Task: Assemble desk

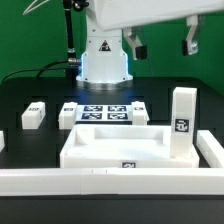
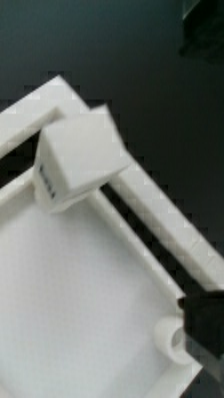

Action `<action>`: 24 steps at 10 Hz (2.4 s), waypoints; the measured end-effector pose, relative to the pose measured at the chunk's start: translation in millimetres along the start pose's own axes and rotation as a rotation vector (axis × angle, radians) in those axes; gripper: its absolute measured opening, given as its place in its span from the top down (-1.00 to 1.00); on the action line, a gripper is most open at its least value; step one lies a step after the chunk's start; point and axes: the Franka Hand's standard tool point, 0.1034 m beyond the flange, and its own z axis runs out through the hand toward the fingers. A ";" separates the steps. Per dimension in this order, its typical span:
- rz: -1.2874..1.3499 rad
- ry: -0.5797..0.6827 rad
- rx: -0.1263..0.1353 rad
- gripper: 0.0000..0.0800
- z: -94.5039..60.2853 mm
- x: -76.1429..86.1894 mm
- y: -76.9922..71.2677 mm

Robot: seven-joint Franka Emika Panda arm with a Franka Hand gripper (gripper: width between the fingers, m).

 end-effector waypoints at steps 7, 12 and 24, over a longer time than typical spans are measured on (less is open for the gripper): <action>-0.164 -0.142 -0.052 -0.62 8.9 -7.9 16.9; -0.331 -0.141 -0.054 -0.62 10.5 -21.9 20.5; -0.567 -0.468 -0.210 -0.62 60.5 -72.0 97.0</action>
Offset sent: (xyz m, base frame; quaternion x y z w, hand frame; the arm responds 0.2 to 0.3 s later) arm 0.0000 0.0000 0.0000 0.0000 -0.0650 0.0000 0.9979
